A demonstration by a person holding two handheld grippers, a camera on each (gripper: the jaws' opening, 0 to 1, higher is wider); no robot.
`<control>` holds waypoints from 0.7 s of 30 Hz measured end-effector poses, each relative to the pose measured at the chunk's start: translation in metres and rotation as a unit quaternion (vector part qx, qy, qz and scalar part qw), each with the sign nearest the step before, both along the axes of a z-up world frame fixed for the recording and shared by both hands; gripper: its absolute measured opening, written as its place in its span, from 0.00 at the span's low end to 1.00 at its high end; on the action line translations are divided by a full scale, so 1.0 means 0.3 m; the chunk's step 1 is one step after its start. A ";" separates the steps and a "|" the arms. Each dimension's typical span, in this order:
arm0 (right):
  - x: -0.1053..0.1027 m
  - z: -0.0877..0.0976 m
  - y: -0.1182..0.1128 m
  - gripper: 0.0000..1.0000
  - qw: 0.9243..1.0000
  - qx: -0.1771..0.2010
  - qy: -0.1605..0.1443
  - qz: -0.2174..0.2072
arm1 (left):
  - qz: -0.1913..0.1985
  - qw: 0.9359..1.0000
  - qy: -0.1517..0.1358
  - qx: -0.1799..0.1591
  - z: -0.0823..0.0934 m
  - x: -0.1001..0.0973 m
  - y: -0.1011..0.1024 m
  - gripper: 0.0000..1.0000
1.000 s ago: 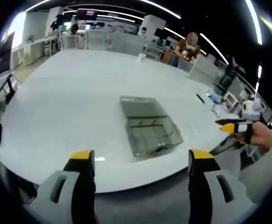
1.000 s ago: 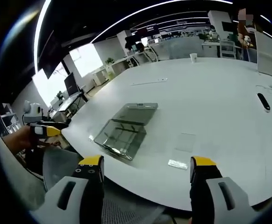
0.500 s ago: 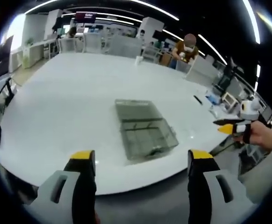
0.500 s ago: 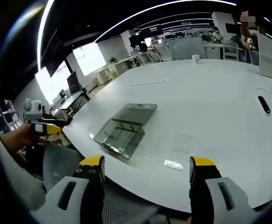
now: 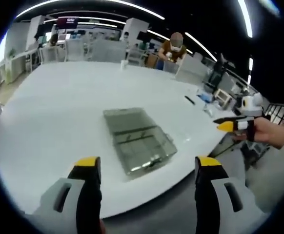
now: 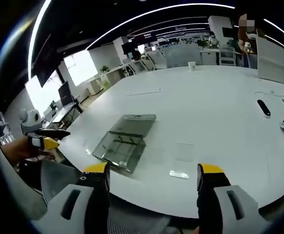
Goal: Insert the divider into the dual guide fixture by aligning both edges with the guide slots and pushing it downward to the bottom, including one-sided entry, uneven engagement, binding, and posture correction.
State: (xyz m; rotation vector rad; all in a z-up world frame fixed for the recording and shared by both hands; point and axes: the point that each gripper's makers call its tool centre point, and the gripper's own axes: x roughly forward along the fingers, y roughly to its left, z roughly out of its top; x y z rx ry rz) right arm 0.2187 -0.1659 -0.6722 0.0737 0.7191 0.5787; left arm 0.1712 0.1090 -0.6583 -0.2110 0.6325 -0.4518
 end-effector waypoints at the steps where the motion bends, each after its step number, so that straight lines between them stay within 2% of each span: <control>1: -0.005 -0.004 -0.002 0.70 1.000 -0.004 0.003 -0.005 | -0.007 1.000 0.002 0.000 -0.011 -0.001 0.002 0.76; 8: -0.012 -0.007 -0.018 0.69 0.999 -0.012 0.002 -0.034 | -0.034 0.999 0.008 0.002 -0.041 -0.031 0.007 0.75; 21: 0.048 -0.041 -0.046 0.67 0.999 -0.024 0.004 -0.036 | -0.036 0.999 0.008 0.000 -0.071 -0.018 -0.040 0.75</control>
